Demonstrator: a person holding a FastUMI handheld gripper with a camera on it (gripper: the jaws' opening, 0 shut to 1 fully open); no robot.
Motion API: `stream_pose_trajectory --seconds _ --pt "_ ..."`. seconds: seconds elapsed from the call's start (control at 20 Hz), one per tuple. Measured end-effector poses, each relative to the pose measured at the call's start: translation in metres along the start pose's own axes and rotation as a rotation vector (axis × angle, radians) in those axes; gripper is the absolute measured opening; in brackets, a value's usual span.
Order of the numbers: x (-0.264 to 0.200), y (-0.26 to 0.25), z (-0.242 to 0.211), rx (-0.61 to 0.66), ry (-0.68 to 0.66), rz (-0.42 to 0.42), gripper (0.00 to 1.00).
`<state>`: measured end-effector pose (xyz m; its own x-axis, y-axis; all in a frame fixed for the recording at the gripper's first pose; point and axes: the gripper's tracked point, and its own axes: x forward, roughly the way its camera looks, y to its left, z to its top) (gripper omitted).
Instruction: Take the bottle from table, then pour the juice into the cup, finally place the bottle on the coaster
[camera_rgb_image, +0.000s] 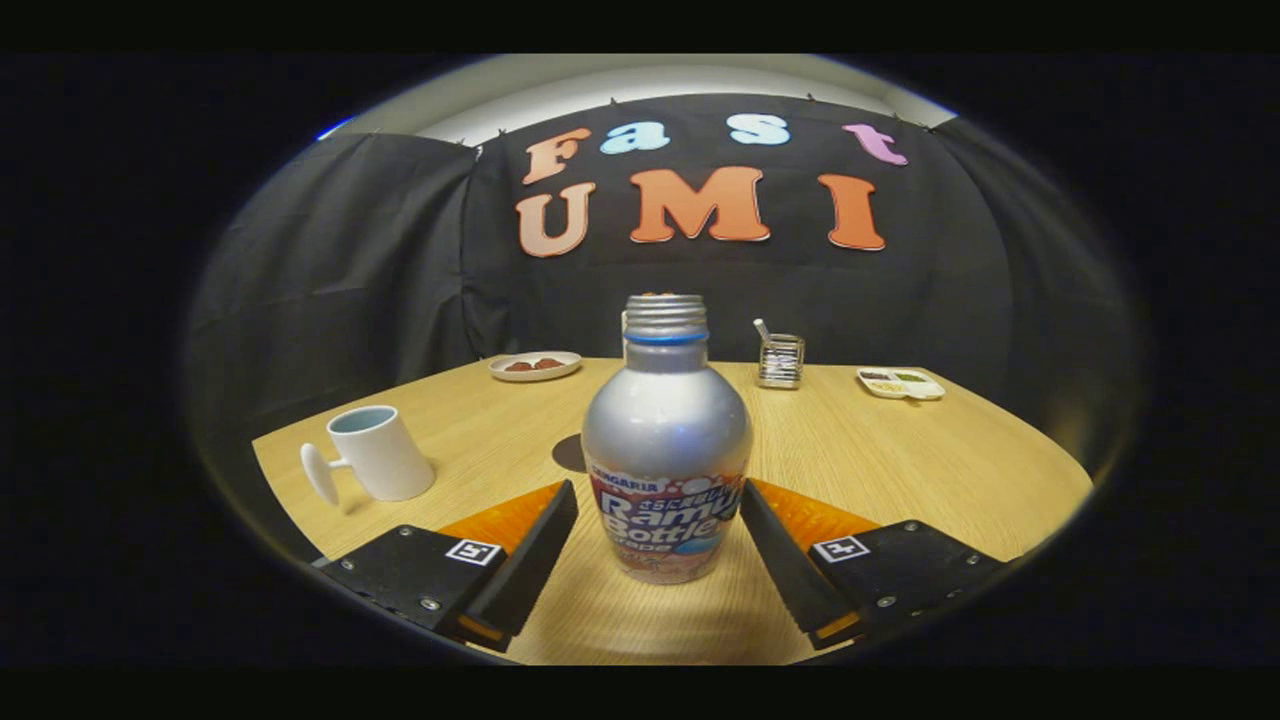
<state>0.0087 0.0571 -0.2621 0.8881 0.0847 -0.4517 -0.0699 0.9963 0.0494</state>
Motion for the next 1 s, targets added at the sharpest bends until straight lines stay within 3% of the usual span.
stream_pose_trajectory --seconds 0.15,0.3,0.4,1.0 --pt "0.006 -0.003 -0.008 0.038 0.032 -0.011 0.92" --pt "0.009 -0.002 -0.007 0.061 0.042 -0.006 0.8" --pt "0.009 0.003 -0.004 0.061 0.045 0.013 0.79" --pt "0.022 0.036 0.034 -0.231 -0.03 -0.023 0.79"
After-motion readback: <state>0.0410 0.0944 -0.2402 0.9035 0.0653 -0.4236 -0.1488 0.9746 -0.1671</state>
